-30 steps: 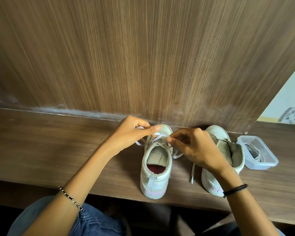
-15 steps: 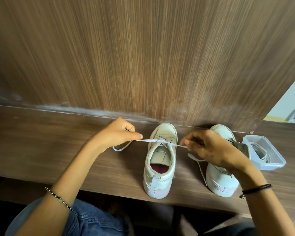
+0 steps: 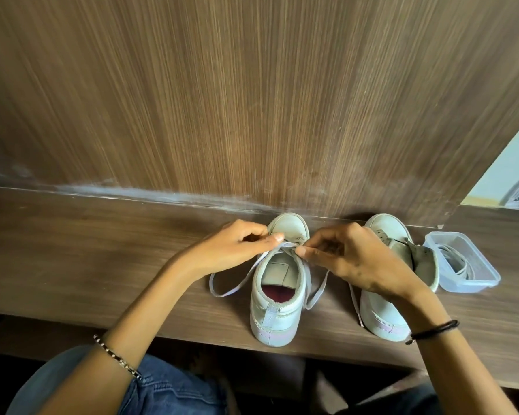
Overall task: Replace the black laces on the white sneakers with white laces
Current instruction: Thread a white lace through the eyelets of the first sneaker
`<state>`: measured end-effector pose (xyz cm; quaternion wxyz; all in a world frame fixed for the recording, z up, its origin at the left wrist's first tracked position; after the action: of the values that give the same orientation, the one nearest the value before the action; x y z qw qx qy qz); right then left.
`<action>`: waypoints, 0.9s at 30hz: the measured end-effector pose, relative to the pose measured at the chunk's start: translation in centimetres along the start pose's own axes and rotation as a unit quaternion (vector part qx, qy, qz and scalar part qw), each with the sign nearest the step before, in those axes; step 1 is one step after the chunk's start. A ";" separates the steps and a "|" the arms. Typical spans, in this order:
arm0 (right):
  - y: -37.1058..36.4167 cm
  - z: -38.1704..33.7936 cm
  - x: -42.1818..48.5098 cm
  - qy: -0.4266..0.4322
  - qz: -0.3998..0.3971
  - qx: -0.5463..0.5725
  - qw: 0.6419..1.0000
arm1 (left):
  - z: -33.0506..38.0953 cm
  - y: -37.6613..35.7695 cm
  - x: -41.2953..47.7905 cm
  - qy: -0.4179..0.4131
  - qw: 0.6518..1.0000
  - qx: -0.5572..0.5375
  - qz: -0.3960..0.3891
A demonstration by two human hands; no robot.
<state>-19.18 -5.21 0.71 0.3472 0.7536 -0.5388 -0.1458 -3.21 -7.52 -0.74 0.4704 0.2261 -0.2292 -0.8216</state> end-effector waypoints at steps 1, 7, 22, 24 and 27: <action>-0.1 0.0 -0.1 -0.004 -0.004 0.014 1.000 | -0.1 -0.2 0.0 0.002 1.000 -0.005 -0.013; -0.2 0.2 -0.4 -0.022 -0.023 0.037 0.999 | -1.0 -0.1 -0.2 0.025 0.999 -0.013 -0.038; -1.3 2.5 -1.1 -0.123 -0.022 0.205 0.971 | -1.9 0.9 -0.4 0.024 0.999 -0.014 -0.040; -1.0 2.7 -1.4 -0.134 -0.027 0.193 0.972 | -2.2 1.3 -0.4 0.022 0.999 0.020 -0.024; -0.8 2.9 -1.5 -0.148 -0.021 0.207 0.967 | -2.4 1.4 -0.3 0.021 0.999 0.030 -0.008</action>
<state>-20.90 -4.74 -2.15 0.0963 0.7901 -0.5869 -0.1482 -0.76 -8.29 -1.76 0.4611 0.2594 -0.2421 -0.8133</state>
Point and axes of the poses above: each hand's wrist, its own x-axis towards the middle knuckle, its own y-axis out of the back of the hand, z = x × y, the point moved 10 cm from there along x, towards the middle knuckle, and after that the axes turned 6 degrees about y, right-handed, at the moved point
